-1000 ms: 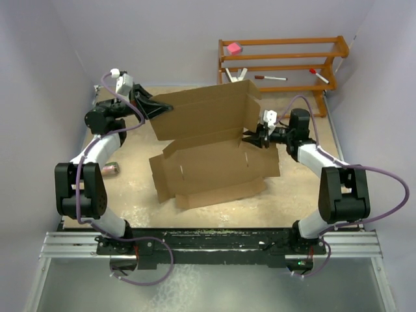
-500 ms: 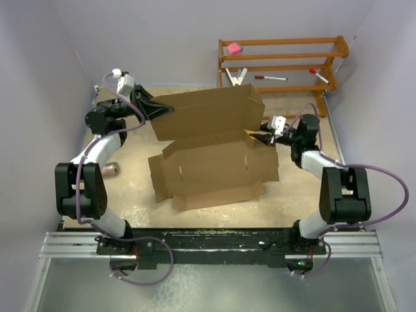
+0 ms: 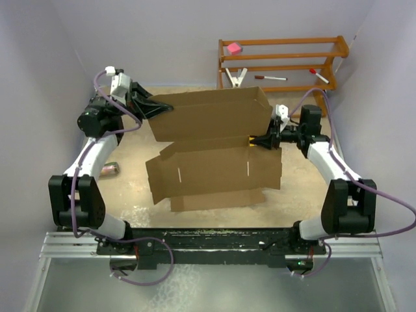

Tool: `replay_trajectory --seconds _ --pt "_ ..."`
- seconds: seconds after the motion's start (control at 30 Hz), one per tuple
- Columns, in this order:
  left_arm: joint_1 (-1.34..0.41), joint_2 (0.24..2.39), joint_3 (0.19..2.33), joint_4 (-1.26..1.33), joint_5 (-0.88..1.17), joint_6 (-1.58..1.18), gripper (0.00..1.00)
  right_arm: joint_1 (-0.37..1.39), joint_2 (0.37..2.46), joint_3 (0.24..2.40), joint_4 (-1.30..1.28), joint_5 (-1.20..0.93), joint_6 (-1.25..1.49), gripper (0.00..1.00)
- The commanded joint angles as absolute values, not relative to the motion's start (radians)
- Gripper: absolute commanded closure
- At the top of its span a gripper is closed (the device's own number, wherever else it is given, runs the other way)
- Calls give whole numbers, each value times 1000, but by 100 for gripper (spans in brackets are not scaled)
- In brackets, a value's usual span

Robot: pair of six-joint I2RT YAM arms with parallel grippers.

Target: Fold the paper box

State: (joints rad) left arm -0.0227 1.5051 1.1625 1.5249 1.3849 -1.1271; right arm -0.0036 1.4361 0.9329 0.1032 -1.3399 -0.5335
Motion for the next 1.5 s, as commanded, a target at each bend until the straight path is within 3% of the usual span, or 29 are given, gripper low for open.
replay_trajectory --seconds 0.0,0.17,0.2,0.23,0.27,0.53,0.73,0.83,0.9,0.97,1.17,1.47 --pt "-31 1452 1234 1651 1350 -1170 96 -9 1463 1060 -371 -1432 -540 69" --pt "-33 1445 1246 1650 1347 -1182 96 -21 1584 1238 -1034 -1524 -540 69" --pt "-35 1446 1246 1651 1346 -1183 96 -21 1631 1284 -1236 -1551 -1367 34" --pt "-39 1446 1247 1650 1345 -1183 96 -26 1669 1324 -1295 -1583 -2100 6" --pt "-42 1447 1248 1651 1345 -1184 96 -29 1680 1331 -1303 -1590 -2146 3" --pt "-45 1451 1268 1651 1341 -1195 96 -133 1677 1374 -1303 -1528 -2126 3" --pt "-44 1470 1305 1650 1319 -1218 96 -209 1650 1436 -1219 -1409 -1907 0" --pt "-44 1479 1325 1650 1323 -1233 96 -209 1518 1368 -764 -1276 -1385 0" --pt "-44 1482 1329 1649 1325 -1234 96 -209 1383 1211 -359 -1179 -961 0" --pt "-44 1485 1327 1651 1325 -1232 96 -209 1320 1161 -169 -1171 -839 0" --pt "-44 1498 1337 1650 1319 -1232 96 -205 1412 1321 -726 -1320 -1314 0" --pt "-46 1488 1351 1650 1311 -1236 96 -146 1454 1333 -799 -1421 -1384 2"
